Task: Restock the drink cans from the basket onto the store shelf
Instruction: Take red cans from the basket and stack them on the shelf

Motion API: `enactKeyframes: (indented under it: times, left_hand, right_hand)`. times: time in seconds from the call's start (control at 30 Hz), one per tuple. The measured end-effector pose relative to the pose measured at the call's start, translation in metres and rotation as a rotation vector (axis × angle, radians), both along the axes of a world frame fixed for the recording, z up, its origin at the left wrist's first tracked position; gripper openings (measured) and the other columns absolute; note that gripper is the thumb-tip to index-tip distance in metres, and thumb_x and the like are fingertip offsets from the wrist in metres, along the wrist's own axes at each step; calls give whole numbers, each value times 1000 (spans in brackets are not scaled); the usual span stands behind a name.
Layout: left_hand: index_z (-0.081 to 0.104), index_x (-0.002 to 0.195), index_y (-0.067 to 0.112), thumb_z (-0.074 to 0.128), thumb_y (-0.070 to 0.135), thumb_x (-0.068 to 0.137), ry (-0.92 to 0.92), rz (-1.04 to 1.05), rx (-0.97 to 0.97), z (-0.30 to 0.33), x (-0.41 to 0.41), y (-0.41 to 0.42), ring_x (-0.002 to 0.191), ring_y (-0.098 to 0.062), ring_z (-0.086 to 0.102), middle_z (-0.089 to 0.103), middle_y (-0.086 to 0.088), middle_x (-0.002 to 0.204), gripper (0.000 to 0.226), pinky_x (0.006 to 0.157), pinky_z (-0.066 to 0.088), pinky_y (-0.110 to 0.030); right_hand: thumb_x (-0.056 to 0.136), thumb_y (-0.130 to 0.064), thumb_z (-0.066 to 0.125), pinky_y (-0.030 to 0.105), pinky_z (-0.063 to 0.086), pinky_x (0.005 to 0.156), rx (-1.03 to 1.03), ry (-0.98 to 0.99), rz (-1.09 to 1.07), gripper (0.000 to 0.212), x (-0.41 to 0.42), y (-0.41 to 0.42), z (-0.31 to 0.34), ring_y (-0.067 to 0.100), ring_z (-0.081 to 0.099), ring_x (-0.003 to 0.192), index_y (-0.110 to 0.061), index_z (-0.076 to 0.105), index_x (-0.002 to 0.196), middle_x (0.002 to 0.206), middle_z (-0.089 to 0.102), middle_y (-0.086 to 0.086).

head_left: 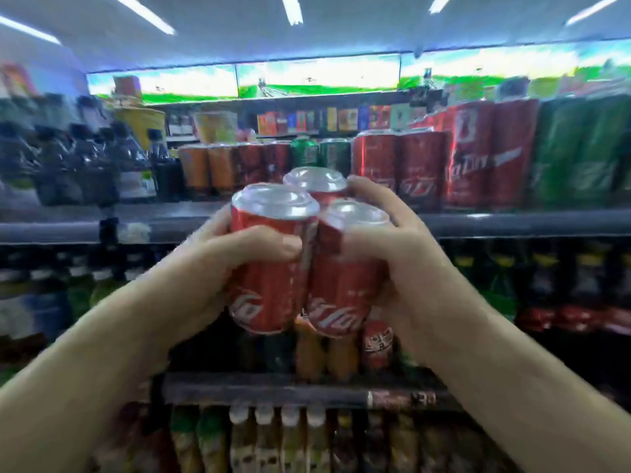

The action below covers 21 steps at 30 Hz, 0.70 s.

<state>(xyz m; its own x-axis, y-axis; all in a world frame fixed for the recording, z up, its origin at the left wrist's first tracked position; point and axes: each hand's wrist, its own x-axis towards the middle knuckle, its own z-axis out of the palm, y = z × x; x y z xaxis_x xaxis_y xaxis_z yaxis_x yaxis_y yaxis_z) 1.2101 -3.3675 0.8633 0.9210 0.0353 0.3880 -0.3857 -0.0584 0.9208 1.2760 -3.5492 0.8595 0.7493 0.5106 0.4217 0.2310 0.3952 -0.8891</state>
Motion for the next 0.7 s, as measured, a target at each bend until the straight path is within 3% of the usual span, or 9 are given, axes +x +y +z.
enactKeyframes:
  times: [0.13,0.2,0.23,0.33,0.47,0.57,0.7]
  left_hand:
    - [73,120,11,75,32,53,-40,6,54,62,31,16,79,-25,78,79,-15,104,70,66,64,-39]
    - [68,126,16,74,37,62,-57,4,135,86,53,26,94,-27,77,79,-13,112,67,85,64,-49]
    - [66,128,17,74,36,67,-56,-6,142,95,64,31,101,-30,76,78,-13,116,65,94,61,-54]
    - [64,128,14,74,31,71,-53,-69,88,113,97,44,107,-31,74,77,-14,117,60,102,56,-56]
    - [60,135,13,68,30,86,-9,-80,67,110,137,66,122,-40,67,69,-23,132,53,107,50,-63]
    - [64,130,14,67,31,89,30,-86,61,97,158,77,111,-37,69,72,-20,124,45,106,50,-63]
    - [65,123,15,74,34,82,85,-76,84,81,175,86,93,-28,73,77,-13,105,46,91,60,-52]
  right_hand:
    - [72,5,58,30,53,56,26,-100,-37,38,20,22,65,24,67,69,-14,66,104,83,71,10]
    - [71,4,54,28,50,56,18,-134,-39,18,42,37,94,24,56,58,-14,58,71,67,57,9]
    - [67,1,55,29,52,58,-2,-133,-47,15,54,43,106,23,55,55,-13,56,64,63,56,11]
    - [58,-8,59,40,58,73,-72,-122,-84,11,86,61,131,28,60,67,-12,61,68,72,64,18]
    - [61,-10,60,38,54,71,-203,-99,-148,8,120,78,136,26,59,68,-16,59,66,70,61,7]
    - [66,-10,63,40,56,71,-278,-66,-202,8,144,90,125,27,61,72,-14,63,74,79,65,8]
    - [63,-13,67,40,59,69,-300,-53,-264,18,163,100,110,26,65,74,-11,67,81,84,68,10]
